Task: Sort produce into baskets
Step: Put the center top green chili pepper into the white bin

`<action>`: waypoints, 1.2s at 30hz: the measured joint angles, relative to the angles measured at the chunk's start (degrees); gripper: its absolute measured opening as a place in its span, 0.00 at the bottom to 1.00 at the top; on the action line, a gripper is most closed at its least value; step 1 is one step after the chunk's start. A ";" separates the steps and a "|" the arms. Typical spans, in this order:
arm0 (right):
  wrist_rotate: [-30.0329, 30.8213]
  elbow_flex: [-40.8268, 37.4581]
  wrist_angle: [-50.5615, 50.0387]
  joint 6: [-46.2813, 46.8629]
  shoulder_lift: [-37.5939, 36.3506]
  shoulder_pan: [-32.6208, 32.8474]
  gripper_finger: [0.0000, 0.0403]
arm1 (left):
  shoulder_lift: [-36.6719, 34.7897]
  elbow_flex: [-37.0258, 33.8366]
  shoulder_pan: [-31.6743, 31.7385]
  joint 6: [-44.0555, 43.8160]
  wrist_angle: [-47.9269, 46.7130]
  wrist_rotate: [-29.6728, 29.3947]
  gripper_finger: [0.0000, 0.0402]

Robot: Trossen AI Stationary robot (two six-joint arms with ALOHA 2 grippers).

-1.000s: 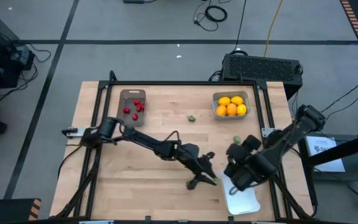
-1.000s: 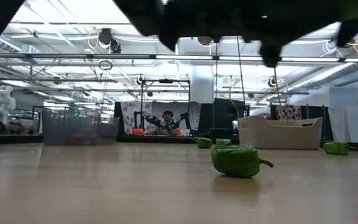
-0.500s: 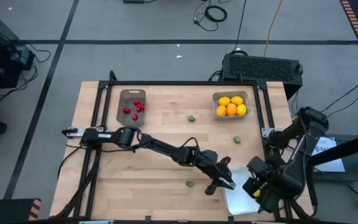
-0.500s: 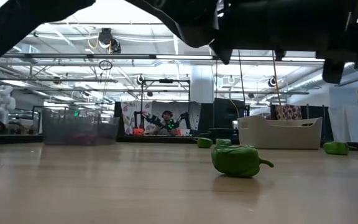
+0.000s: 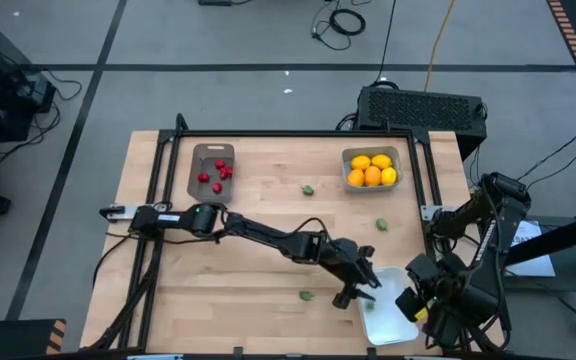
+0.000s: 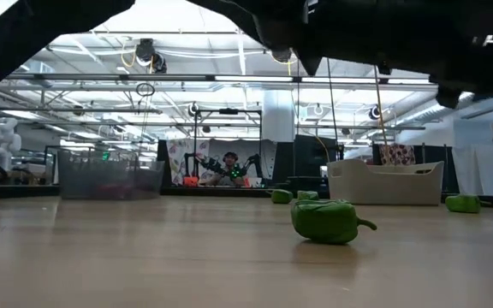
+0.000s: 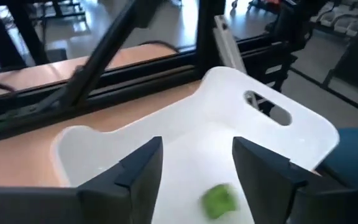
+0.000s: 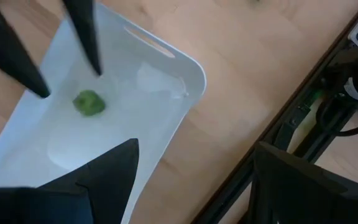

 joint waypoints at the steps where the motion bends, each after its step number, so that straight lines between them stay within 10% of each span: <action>1: 0.13 0.00 0.00 0.00 0.00 0.00 0.77 | -0.01 0.80 0.26 0.04 -1.56 -0.02 0.52; 18: 9.05 -0.02 -0.02 -1.04 0.00 0.07 0.77 | -12.08 -0.25 8.60 12.37 -54.76 -3.88 0.53; 36: 18.29 -1.84 1.58 -6.02 0.50 0.07 0.77 | -23.60 -29.02 25.81 25.73 -33.46 -13.48 0.53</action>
